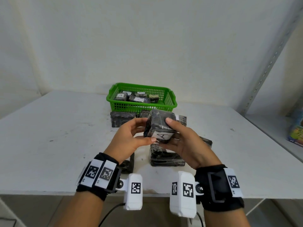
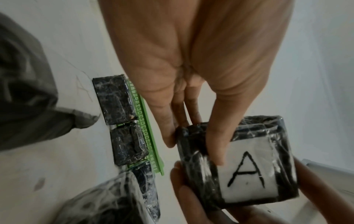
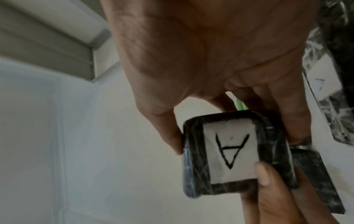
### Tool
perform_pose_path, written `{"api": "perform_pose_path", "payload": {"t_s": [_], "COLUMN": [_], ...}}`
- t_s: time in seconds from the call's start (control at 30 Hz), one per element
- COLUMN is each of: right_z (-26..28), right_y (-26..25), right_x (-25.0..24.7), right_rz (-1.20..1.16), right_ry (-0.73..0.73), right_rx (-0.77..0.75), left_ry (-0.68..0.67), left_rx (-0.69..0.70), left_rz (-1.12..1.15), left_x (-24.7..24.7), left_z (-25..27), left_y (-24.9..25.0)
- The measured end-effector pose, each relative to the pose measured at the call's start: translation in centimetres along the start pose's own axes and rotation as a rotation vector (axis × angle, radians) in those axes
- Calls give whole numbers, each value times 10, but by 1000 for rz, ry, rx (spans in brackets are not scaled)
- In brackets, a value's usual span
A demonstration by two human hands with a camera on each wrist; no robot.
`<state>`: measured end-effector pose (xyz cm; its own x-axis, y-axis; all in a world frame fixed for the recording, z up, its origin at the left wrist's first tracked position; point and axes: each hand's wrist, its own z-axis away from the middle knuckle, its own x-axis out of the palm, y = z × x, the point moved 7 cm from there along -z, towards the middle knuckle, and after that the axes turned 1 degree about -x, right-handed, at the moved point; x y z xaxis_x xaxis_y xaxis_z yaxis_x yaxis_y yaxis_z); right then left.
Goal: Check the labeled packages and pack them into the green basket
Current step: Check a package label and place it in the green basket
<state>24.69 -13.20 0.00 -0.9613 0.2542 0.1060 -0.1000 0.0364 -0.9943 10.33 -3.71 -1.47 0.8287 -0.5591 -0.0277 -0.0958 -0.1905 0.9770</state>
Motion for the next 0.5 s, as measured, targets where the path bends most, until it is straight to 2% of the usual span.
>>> {"api": "perform_pose_path", "payload": {"t_s": [0.1,0.17,0.37,0.5], "right_z": [-5,-7,-12,-8], "right_y": [0,5,18,13], "right_x": [-6,-8,-10,-8], "right_rz": [27,43,12,26], "right_ry": [23,28,37,24], "right_rx": [-67,-82,-44,-48], "left_ry": [-138,-184,-112,-161], "left_rx": [-53,-100,-75,-91], "left_rz": [94,156,156,169], "left_x": [6,11,9,11], "left_z": [3,6,4,5], "left_y": [-3,-2,2,0]}}
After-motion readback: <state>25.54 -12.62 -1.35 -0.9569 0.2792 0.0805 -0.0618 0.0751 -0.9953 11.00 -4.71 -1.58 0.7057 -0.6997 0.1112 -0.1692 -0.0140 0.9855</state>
